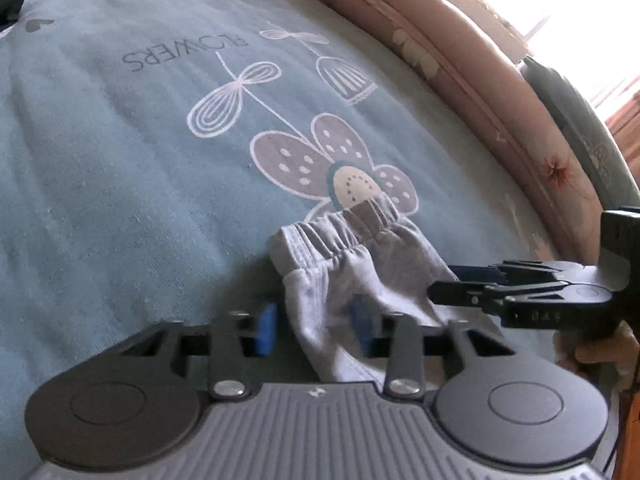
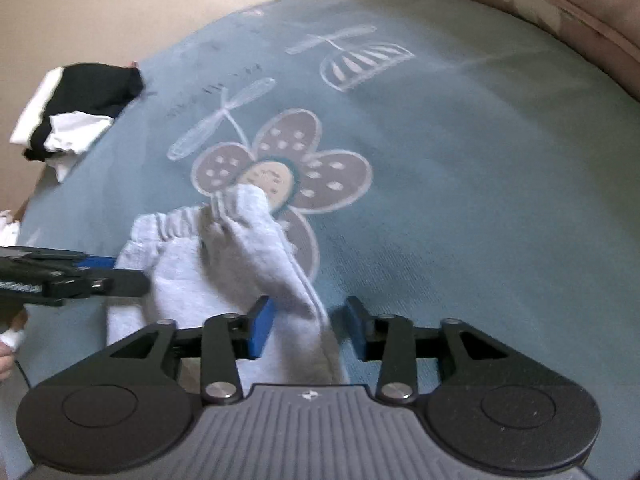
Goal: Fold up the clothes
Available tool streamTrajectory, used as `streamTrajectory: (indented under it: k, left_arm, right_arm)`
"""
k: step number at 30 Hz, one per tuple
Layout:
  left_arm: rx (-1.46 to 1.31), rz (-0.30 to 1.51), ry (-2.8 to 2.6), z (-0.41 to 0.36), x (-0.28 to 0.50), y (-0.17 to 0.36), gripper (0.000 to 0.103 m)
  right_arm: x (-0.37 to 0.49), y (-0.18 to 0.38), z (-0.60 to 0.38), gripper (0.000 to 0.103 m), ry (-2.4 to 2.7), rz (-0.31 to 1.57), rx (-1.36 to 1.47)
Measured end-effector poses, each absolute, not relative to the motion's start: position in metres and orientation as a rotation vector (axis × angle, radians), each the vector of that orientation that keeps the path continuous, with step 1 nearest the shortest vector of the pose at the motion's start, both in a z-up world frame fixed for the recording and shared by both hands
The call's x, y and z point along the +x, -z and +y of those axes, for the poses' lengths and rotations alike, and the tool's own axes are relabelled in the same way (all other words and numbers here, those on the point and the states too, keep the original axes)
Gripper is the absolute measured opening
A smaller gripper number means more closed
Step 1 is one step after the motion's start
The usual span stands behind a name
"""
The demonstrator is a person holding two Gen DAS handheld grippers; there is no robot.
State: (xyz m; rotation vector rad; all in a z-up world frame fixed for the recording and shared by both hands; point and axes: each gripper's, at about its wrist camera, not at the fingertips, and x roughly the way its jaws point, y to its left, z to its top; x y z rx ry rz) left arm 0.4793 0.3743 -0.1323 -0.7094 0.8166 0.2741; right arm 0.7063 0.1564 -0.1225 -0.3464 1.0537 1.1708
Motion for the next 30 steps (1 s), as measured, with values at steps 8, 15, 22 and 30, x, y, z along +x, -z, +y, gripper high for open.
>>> streamTrajectory:
  k: [8, 15, 22, 30]
  left_arm:
    - [-0.632, 0.808, -0.236, 0.370, 0.489, 0.123, 0.002]
    - [-0.563, 0.713, -0.130, 0.370, 0.527, 0.092, 0.002]
    - [-0.510, 0.712, -0.072, 0.359, 0.577, 0.086, 0.003]
    - [-0.495, 0.822, -0.160, 0.370, 0.557, 0.114, 0.009]
  right_arm:
    - [0.696, 0.111, 0.159, 0.006, -1.178, 1.085, -0.397]
    - [0.714, 0.070, 0.142, 0.006, -1.081, 0.969, -0.388]
    - [0.750, 0.056, 0.129, 0.006, -0.939, 0.906, -0.398]
    - [0.746, 0.081, 0.120, 0.036, -0.924, 0.958, -0.258]
